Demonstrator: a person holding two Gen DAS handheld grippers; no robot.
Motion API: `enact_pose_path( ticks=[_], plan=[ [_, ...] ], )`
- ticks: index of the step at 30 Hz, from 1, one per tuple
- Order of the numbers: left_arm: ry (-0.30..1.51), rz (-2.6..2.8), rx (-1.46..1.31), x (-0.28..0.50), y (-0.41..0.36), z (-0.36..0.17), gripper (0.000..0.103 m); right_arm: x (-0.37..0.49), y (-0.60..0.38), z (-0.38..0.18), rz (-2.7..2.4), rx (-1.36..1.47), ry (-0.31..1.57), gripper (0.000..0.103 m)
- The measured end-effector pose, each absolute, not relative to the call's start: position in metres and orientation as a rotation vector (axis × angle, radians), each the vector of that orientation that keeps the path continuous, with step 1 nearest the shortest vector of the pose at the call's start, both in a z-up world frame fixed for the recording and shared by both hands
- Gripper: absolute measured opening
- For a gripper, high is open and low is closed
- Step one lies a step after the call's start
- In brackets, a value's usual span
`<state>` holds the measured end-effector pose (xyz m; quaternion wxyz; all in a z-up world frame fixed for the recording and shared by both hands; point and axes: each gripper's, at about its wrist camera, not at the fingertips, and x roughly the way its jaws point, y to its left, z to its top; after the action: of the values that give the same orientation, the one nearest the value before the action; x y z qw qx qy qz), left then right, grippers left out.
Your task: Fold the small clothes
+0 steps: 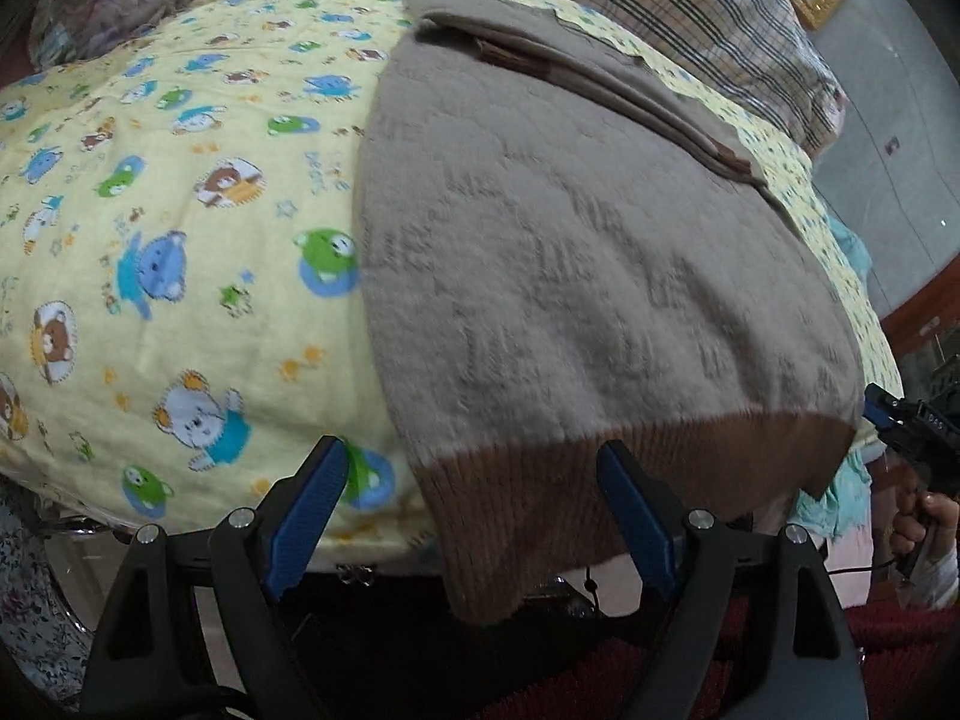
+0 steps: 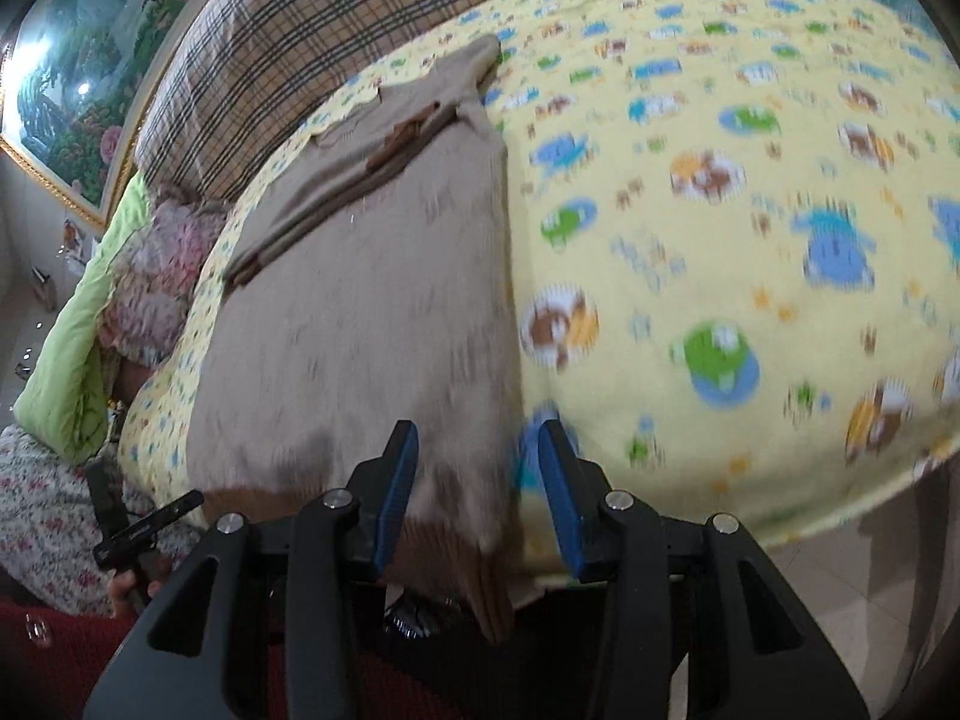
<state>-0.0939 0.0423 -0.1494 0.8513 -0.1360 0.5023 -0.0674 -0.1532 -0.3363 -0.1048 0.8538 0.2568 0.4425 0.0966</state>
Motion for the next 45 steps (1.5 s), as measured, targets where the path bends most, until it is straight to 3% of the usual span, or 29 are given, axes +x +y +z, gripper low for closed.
enact_pose_path(
  ticks=[8,10,14,16,18,20,25,30,37,45],
  plan=[
    [1.088,-0.264,-0.348,-0.094,0.036,-0.154,0.081,-0.172,-0.330,-0.123,0.309,0.571,0.957,0.043],
    [1.076,-0.298,-0.378,-0.093,0.035,-0.153,0.062,-0.169,-0.326,-0.135,0.345,0.609,0.988,0.043],
    [1.059,-0.311,-0.403,-0.088,0.034,-0.157,0.043,-0.168,-0.318,-0.137,0.392,0.612,0.963,0.045],
    [1.056,-0.305,-0.428,-0.088,0.041,-0.158,0.026,-0.166,-0.318,-0.136,0.408,0.622,0.954,0.045],
    [1.063,-0.315,-0.450,-0.088,0.047,-0.159,0.018,-0.166,-0.318,-0.136,0.435,0.624,0.939,0.032],
    [1.062,-0.325,-0.473,-0.091,0.053,-0.162,0.016,-0.165,-0.315,-0.141,0.461,0.632,0.952,0.021],
    [1.090,-0.340,-0.510,-0.091,0.057,-0.168,0.017,-0.162,-0.299,-0.152,0.528,0.629,0.986,0.021],
    [1.071,-0.359,-0.447,-0.090,0.050,-0.160,0.009,-0.160,-0.287,-0.138,0.584,0.577,0.964,0.010],
    [0.887,-0.452,-0.455,-0.086,0.049,-0.104,0.007,-0.156,-0.308,-0.108,0.636,0.719,0.801,0.008],
    [0.661,-0.459,-0.448,-0.010,0.055,-0.043,0.006,-0.101,-0.314,-0.055,0.677,0.750,0.583,0.008]
  ],
)
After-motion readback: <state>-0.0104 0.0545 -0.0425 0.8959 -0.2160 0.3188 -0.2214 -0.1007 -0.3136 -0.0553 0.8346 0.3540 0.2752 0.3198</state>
